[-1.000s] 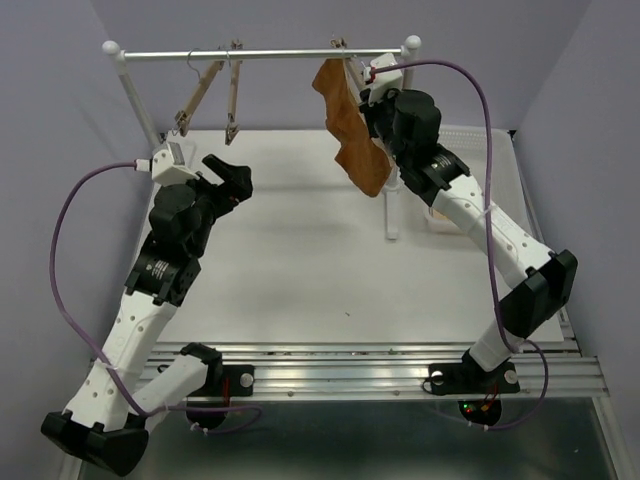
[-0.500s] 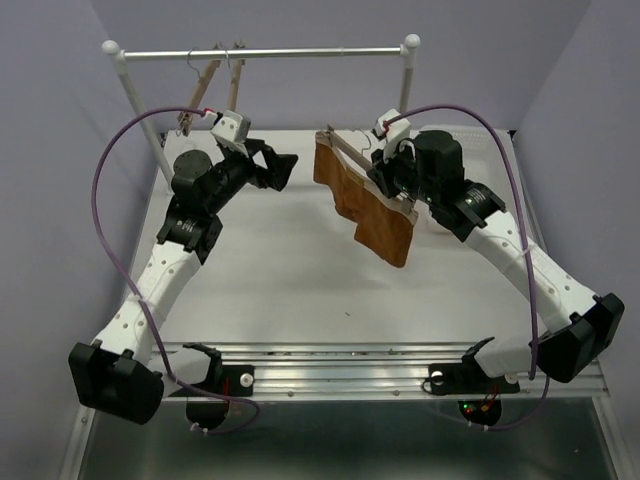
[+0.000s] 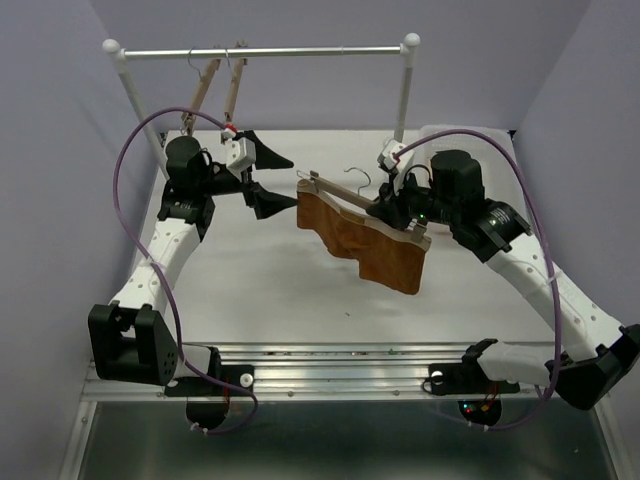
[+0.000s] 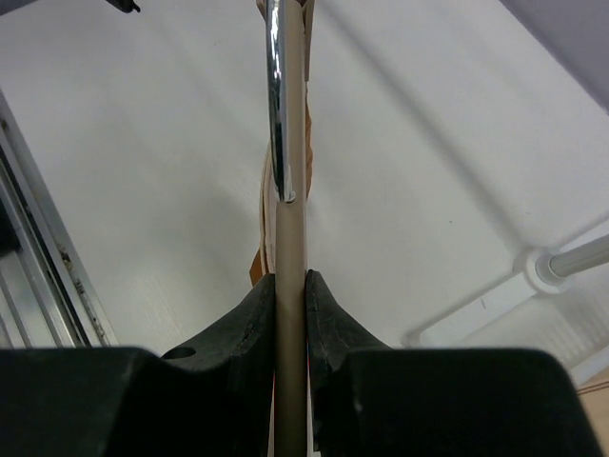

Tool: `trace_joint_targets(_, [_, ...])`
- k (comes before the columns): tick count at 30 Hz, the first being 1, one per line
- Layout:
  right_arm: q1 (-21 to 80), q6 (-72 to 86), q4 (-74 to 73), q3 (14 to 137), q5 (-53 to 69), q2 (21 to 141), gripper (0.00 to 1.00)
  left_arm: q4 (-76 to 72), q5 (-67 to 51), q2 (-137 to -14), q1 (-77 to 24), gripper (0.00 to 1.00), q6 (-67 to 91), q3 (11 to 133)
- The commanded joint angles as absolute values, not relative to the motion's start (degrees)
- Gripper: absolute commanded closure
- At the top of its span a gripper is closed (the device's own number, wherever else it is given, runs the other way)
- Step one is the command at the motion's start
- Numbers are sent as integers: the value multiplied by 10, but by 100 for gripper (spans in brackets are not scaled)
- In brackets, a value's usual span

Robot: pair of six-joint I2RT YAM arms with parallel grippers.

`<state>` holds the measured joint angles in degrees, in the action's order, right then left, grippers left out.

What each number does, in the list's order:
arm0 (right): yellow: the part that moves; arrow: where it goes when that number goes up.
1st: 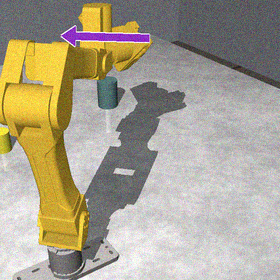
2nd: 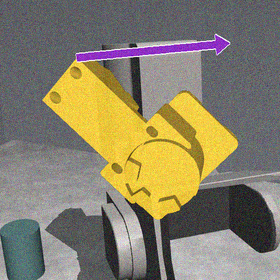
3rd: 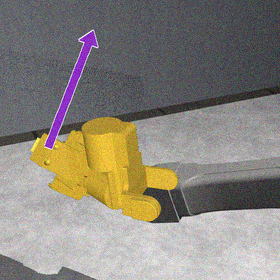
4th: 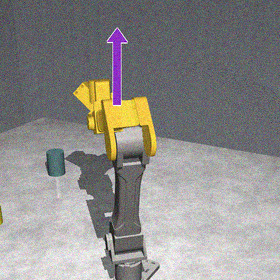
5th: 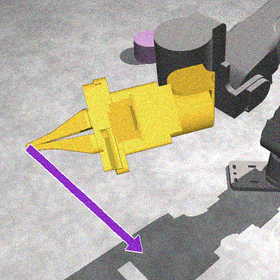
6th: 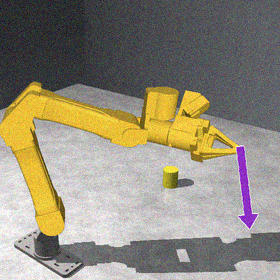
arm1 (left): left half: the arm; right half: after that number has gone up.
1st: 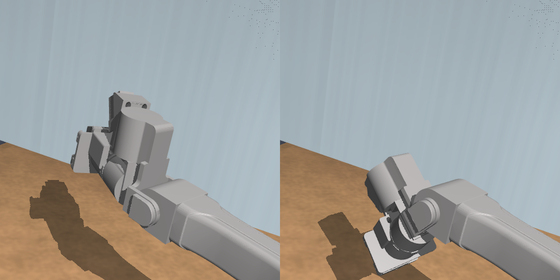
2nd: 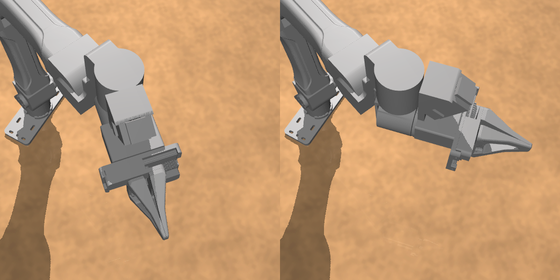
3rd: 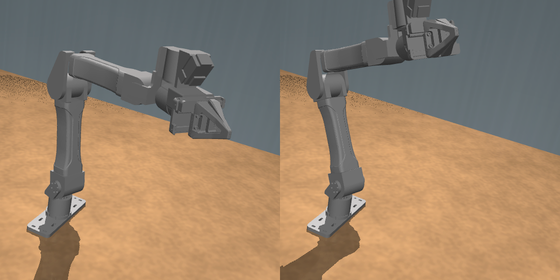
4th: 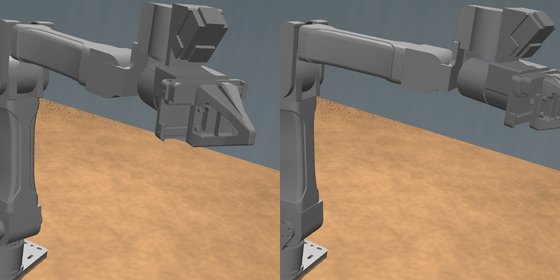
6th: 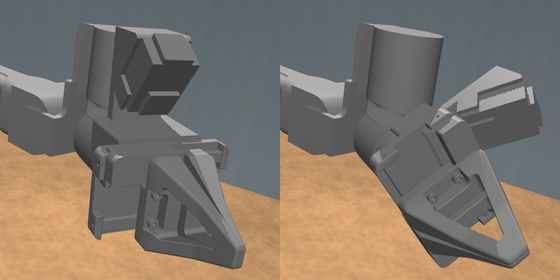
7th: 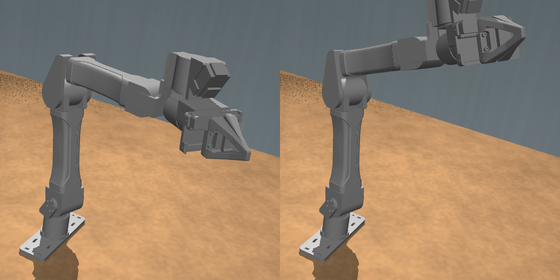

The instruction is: Remove the underwear clipped to the hanger

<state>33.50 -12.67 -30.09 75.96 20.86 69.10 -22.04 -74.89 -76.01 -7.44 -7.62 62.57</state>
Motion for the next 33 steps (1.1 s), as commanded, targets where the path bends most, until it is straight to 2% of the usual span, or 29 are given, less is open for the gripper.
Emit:
trace_joint_targets(1, [338,-149,-291,768,270,671,99,-262,-887,-746,-71,1,-140,656])
trace_joint_targets(10, [338,-180,-302,762,329,665,99,-262,-882,-744,-70,1,-127,647])
trace_joint_targets(24, [338,-185,-287,768,338,671,99,-250,-849,-756,-99,1,-134,641])
trace_joint_targets(26, [338,-185,-281,766,331,667,99,-248,-855,-760,-103,2,-134,642])
trace_joint_targets(29, [338,-185,-273,762,331,664,99,-245,-857,-767,-103,12,-131,648])
trace_joint_targets(33, [338,-184,-263,758,337,658,99,-243,-871,-775,-103,14,-131,652])
